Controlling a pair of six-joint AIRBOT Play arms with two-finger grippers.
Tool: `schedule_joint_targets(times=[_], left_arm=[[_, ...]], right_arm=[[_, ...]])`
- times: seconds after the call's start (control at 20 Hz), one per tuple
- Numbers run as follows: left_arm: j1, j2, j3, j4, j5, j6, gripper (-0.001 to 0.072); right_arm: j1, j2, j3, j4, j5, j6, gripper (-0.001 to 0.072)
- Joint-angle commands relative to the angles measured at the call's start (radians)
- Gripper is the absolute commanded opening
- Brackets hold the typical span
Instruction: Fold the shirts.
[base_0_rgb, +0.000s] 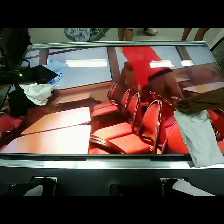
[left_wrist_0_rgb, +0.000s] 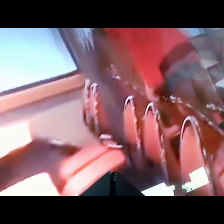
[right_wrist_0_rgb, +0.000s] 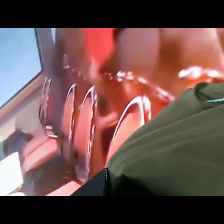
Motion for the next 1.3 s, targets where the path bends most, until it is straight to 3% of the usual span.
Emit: schedule_joint_targets(times=[0.0, 0.15, 0.3, 0.5, 0.65, 0.95, 1.0, 1.1, 1.25], left_arm=[[0.001, 0.0, 0.0, 0.0, 0.0, 0.001, 0.0033], [0.001, 0.0, 0.0, 0.0, 0.0, 0.017, 0.0033], [0.001, 0.0, 0.0, 0.0, -0.001, 0.019, 0.0033], [0.001, 0.0, 0.0, 0.0, -0.012, 0.019, 0.0033], [0.001, 0.0, 0.0, 0.0, -0.011, 0.019, 0.0033], [0.001, 0.0, 0.0, -0.001, -0.011, 0.019, 0.0033], [0.001, 0.0, 0.0, -0.001, -0.011, 0.018, 0.0033], [0.001, 0.0, 0.0, -0.001, -0.011, 0.018, 0.0033], [0.001, 0.005, 0.012, -0.004, -0.012, 0.018, 0.0033]], right_arm=[[-0.096, 0.004, 0.027, -0.005, 0.067, 0.018, 0.0045], [-0.17, 0.014, 0.026, -0.063, 0.155, 0.021, 0.0045], [-0.188, 0.023, 0.014, -0.353, 0.241, 0.021, 0.0046], [-0.188, 0.075, -0.194, -0.562, 0.243, 0.0, 0.0046], [-0.189, 0.16, -0.445, -0.718, 0.177, 0.007, 0.0046], [-0.189, 0.242, -0.797, -0.749, -0.017, 0.065, 0.0048], [-0.189, 0.242, -0.816, -0.763, -0.049, 0.081, 0.0111], [-0.189, 0.242, -0.807, -0.782, -0.09, 0.065, 0.0689], [-0.189, 0.242, -0.659, -0.808, -0.129, -0.066, 0.0691]])
